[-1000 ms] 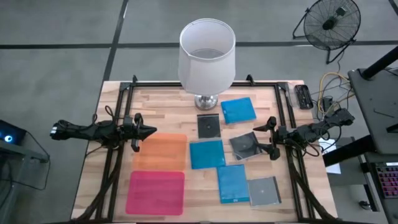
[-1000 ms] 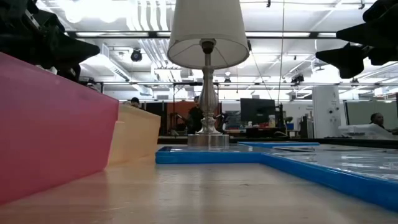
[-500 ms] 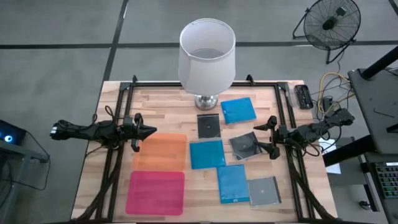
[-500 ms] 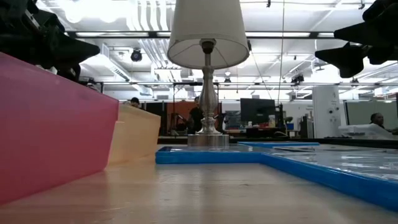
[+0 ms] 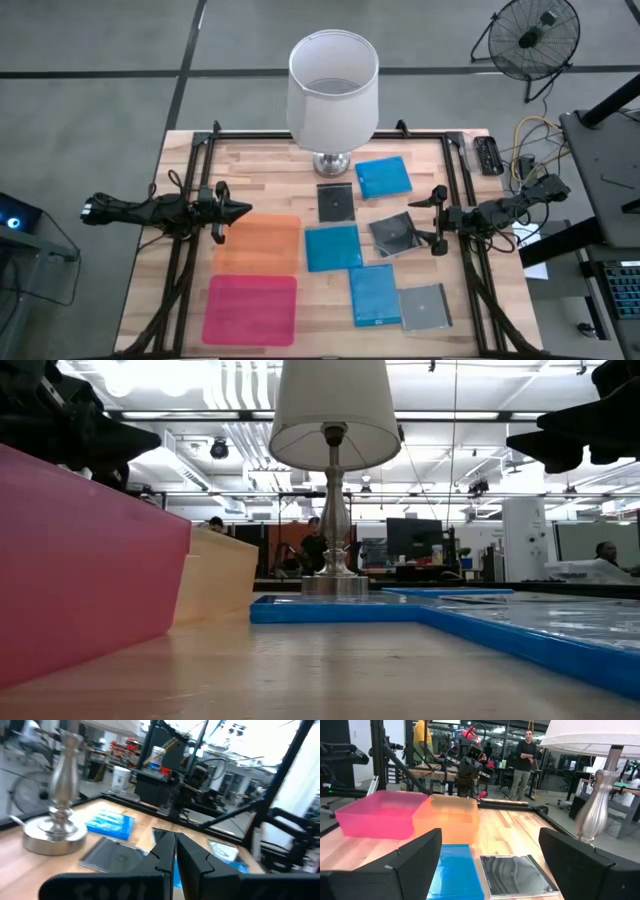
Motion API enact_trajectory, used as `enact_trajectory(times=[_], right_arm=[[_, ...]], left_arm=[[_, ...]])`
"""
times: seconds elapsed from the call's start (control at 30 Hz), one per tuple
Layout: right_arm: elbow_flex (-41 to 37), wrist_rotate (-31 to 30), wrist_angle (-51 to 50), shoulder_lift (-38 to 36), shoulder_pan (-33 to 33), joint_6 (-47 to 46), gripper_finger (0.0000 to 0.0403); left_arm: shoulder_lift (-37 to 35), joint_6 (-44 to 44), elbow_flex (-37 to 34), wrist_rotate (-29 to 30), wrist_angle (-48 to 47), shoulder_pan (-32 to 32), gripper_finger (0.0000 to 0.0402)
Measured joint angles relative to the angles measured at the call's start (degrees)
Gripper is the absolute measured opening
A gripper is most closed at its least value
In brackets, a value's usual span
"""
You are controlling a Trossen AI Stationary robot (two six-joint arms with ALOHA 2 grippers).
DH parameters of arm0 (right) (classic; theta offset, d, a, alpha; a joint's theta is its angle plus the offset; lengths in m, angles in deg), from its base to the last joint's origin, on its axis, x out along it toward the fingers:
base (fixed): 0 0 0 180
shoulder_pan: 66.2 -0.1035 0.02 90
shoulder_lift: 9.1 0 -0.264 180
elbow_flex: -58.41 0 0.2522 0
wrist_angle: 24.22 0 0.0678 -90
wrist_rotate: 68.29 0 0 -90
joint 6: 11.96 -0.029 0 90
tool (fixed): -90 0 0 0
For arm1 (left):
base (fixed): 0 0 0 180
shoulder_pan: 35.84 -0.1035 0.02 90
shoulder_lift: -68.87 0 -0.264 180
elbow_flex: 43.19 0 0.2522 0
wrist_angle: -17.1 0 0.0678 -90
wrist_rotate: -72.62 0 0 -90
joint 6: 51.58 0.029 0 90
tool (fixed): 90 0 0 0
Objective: Pick & place jewel cases by type
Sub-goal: Put the top blue CD case into the orange bin
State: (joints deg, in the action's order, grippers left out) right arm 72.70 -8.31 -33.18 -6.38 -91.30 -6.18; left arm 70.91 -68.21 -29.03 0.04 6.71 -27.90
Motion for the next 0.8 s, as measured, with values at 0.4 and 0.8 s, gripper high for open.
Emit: enact_trajectory(times=[0.4,0.8], right_arm=[[0.00,-0.04,0.37,-0.02,0.00,-0.38,0.0329],[0.00,-0.09,8.86,-0.01,0.00,-8.00,0.0329]], left_arm=[[0.55,-4.11,2.74,0.18,1.78,0.00,0.0048],[8.50,-0.71,17.32,3.78,2.56,0.00,0.0165]])
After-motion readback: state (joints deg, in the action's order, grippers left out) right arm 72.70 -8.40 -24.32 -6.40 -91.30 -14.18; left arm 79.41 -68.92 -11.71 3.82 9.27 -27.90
